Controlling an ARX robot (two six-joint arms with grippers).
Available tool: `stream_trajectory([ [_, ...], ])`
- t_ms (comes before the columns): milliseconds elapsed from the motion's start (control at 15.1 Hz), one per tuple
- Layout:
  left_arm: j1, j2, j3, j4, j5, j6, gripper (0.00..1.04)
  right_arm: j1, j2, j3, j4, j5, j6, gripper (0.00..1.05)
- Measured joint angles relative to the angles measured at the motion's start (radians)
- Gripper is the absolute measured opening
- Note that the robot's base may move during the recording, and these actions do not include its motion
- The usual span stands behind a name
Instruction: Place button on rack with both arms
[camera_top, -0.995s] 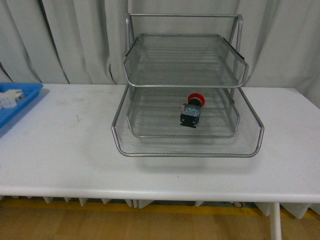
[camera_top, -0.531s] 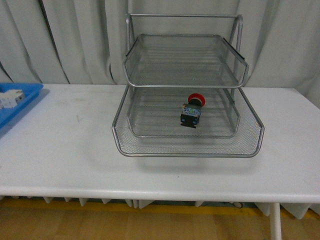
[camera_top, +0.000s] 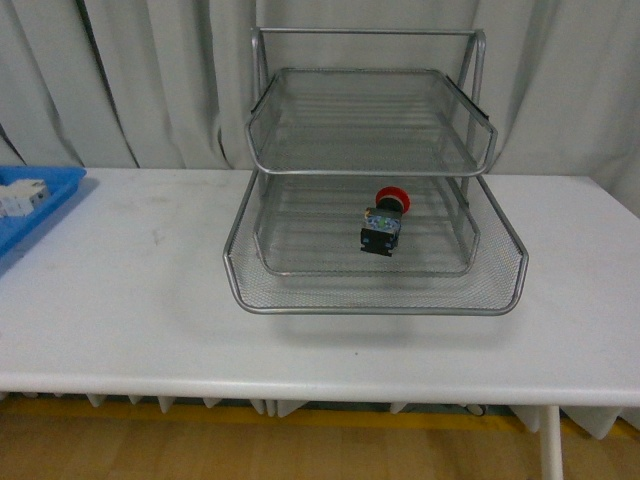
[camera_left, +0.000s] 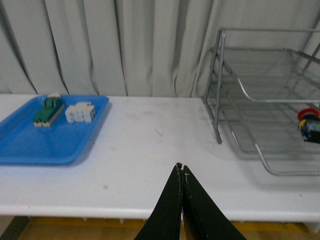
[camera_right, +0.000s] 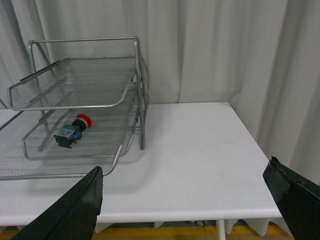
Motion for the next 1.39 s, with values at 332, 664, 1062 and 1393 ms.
stream_trajectory([
  [332,0.000,-0.103,-0.003,-0.087,0.000,0.000,0.02,0.000,0.000,0.000,0.000,0.000,0.000,0.98],
  [664,0.000,-0.103,-0.003,-0.087,0.000,0.000,0.02,0.000,0.000,0.000,0.000,0.000,0.000,0.98],
  [1062,0.000,-0.103,-0.003,-0.087,0.000,-0.001,0.96,0.000,0.000,0.000,0.000,0.000,0.000,0.98],
  [1393,0.000,-0.103,-0.003,-0.087,0.000,0.000,0.98,0.000,0.000,0.000,0.000,0.000,0.000,0.98],
])
